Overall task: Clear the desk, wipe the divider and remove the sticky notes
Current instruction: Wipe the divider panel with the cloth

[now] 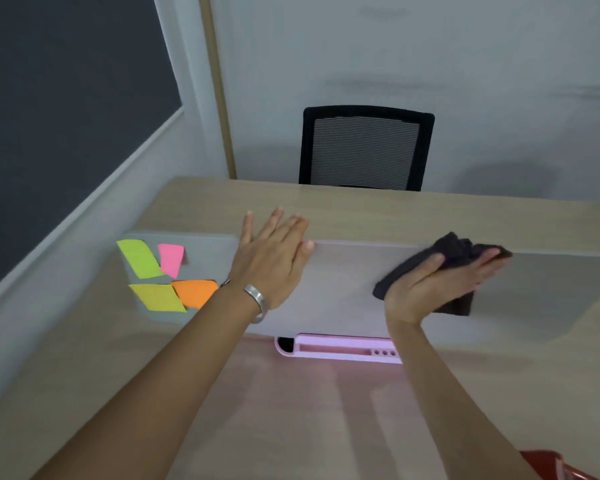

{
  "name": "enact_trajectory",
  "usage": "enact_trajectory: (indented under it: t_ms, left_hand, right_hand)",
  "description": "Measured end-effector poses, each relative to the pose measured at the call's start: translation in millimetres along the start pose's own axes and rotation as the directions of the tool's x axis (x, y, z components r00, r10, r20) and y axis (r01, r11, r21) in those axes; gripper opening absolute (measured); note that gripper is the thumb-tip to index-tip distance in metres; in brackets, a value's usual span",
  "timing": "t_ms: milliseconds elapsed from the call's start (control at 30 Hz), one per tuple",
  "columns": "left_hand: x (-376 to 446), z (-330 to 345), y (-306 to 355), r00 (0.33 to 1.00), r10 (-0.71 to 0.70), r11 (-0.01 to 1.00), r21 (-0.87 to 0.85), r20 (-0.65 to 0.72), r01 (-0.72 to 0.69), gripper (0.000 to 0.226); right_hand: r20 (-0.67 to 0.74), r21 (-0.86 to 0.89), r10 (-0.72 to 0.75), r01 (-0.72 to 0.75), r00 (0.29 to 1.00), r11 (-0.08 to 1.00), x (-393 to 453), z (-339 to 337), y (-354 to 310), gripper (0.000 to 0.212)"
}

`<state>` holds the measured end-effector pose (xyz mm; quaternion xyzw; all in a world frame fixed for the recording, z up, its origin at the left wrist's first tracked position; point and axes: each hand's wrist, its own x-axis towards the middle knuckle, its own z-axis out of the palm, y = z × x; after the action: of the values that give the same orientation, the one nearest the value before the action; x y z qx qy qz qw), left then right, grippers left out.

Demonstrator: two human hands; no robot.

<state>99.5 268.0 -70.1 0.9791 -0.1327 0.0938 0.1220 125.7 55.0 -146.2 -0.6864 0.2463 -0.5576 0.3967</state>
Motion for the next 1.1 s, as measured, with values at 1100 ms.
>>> enact_trajectory:
  t_ms: [1100]
  left_hand:
    - [-162, 2, 117, 0.956, -0.238, 0.248, -0.941, 0.17, 0.229, 0.028]
  right_hand:
    - [0.948, 0.097, -0.132, 0.13, 0.291, 0.987, 10, -194, -68, 0.045]
